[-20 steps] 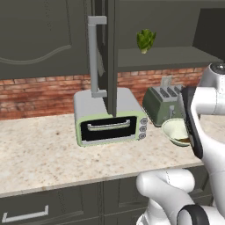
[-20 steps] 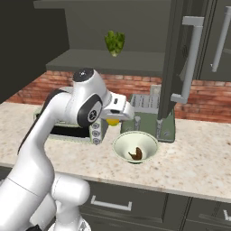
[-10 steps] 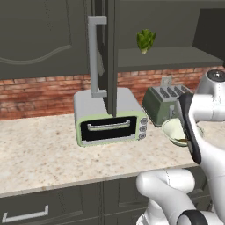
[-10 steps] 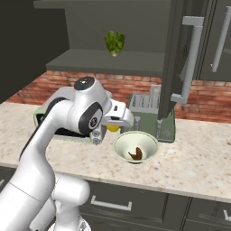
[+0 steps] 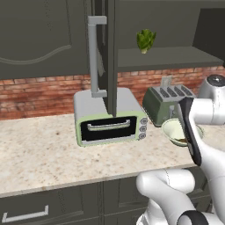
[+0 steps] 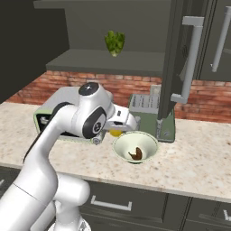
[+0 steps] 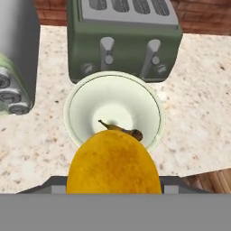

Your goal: Open the cabinet. Pick the banana and mango from the cabinet and place them into the bowl. Then close the cabinet.

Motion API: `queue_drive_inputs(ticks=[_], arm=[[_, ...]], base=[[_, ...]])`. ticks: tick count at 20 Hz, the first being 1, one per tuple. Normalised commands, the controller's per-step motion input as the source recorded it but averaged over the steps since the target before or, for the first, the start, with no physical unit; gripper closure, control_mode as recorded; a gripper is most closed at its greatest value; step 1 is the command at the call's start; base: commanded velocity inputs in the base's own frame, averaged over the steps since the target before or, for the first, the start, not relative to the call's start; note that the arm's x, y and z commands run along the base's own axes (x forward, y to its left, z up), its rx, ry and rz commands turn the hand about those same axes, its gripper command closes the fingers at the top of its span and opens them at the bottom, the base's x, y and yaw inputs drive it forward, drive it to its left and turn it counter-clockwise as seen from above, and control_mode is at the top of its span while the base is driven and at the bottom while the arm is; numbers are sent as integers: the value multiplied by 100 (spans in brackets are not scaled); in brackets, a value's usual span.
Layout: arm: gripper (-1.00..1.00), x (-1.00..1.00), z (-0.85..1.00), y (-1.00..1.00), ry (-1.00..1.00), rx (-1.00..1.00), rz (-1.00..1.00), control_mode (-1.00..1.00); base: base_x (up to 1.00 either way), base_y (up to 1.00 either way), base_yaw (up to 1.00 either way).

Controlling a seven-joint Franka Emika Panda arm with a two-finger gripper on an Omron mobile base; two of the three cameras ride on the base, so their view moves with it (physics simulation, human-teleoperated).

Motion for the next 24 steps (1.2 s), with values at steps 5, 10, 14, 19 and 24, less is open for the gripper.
queue_drive_inputs(ticks=[5, 10, 14, 19, 24], arm=[[100, 12, -26, -10, 2, 0, 0, -100], [100, 19, -27, -2, 0, 0, 0, -100], [100, 19, -25, -1, 1, 0, 0, -100], [100, 15, -27, -5, 0, 0, 0, -100], [100, 15, -27, -13, 2, 0, 0, -100]], base=[[0, 0, 0], [0, 0, 0], [0, 0, 0], [0, 0, 0], [0, 0, 0]])
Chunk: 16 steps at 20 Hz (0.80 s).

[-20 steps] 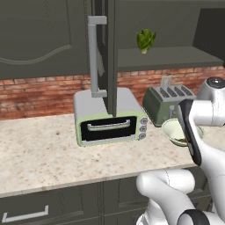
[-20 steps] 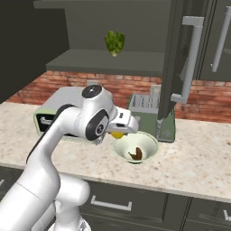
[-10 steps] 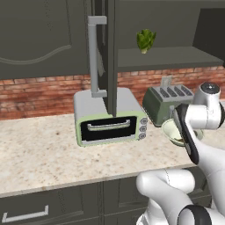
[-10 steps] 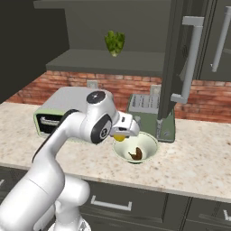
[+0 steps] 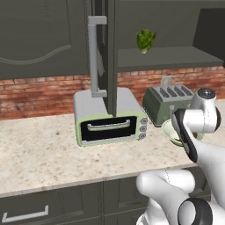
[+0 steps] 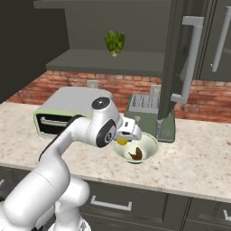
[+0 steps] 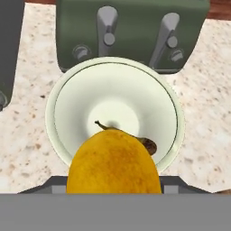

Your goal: Open the cabinet. Pick the banana and mango from the cabinet and place them into the bowl. Then close the cabinet.

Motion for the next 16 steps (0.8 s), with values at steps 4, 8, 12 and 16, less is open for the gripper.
queue_drive_inputs(ticks=[4, 8, 12, 16], arm=[[100, 8, -39, -9, 7, 0, 0, -100], [100, 14, -44, -1, 8, 0, 0, -100], [100, 16, -35, -4, 7, 0, 0, -100], [100, 10, -14, -16, 4, 0, 0, -100]], base=[[0, 0, 0], [0, 0, 0], [0, 0, 0], [0, 0, 0]])
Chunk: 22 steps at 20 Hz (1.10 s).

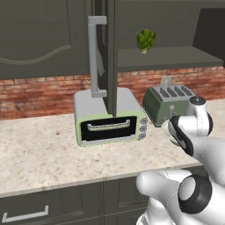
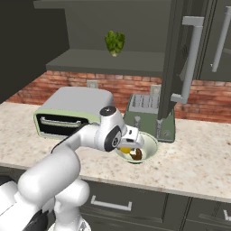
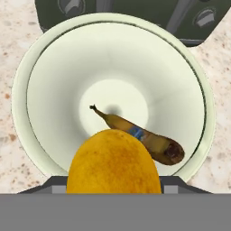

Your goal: Open the cabinet. Pick the banana and mango from the cabinet and place them into the bowl. Then close the cabinet.

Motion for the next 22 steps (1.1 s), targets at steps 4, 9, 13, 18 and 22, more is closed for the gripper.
queue_drive_inputs(ticks=[4, 9, 13, 18, 22], arm=[[100, 3, -6, -15, 2, 0, 0, -100], [100, 8, -11, -2, 4, 0, 0, -100], [-100, 6, -4, 0, 6, 0, 0, -100], [-100, 22, 1, 0, 0, 0, 0, -100], [-100, 11, 8, -4, 0, 0, 0, -100]], base=[[0, 0, 0], [0, 0, 0], [0, 0, 0], [0, 0, 0], [0, 0, 0]])
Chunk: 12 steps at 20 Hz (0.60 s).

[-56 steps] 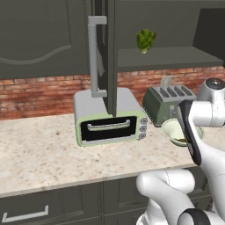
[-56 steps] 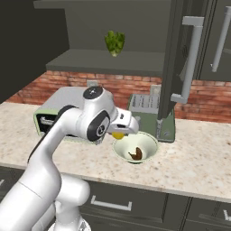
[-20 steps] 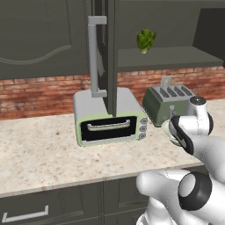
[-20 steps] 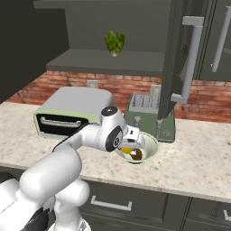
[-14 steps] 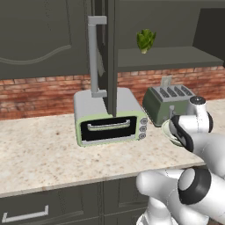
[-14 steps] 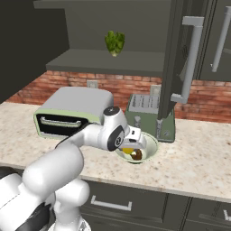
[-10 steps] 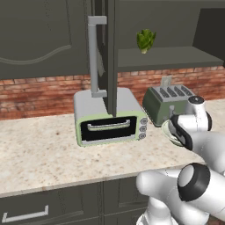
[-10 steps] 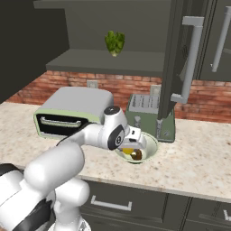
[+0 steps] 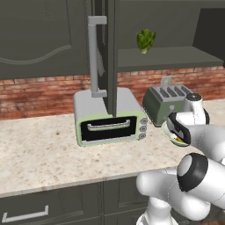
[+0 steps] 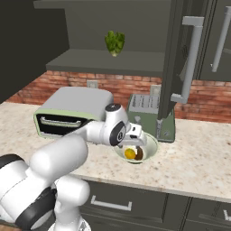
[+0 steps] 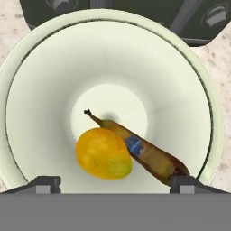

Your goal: Open the cabinet. Pick the banana and mango from the cabinet and place them into the bowl. Then close the cabinet.

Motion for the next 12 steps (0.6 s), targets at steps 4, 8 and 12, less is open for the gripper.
queue_drive_inputs(ticks=[4, 8, 12], arm=[[-100, 0, 40, -18, 0, 0, 0, -100], [-100, -18, 46, -14, -2, 0, 0, -100], [-100, -34, 47, 0, -8, 0, 0, -100]], base=[[0, 0, 0], [0, 0, 0], [0, 0, 0]])
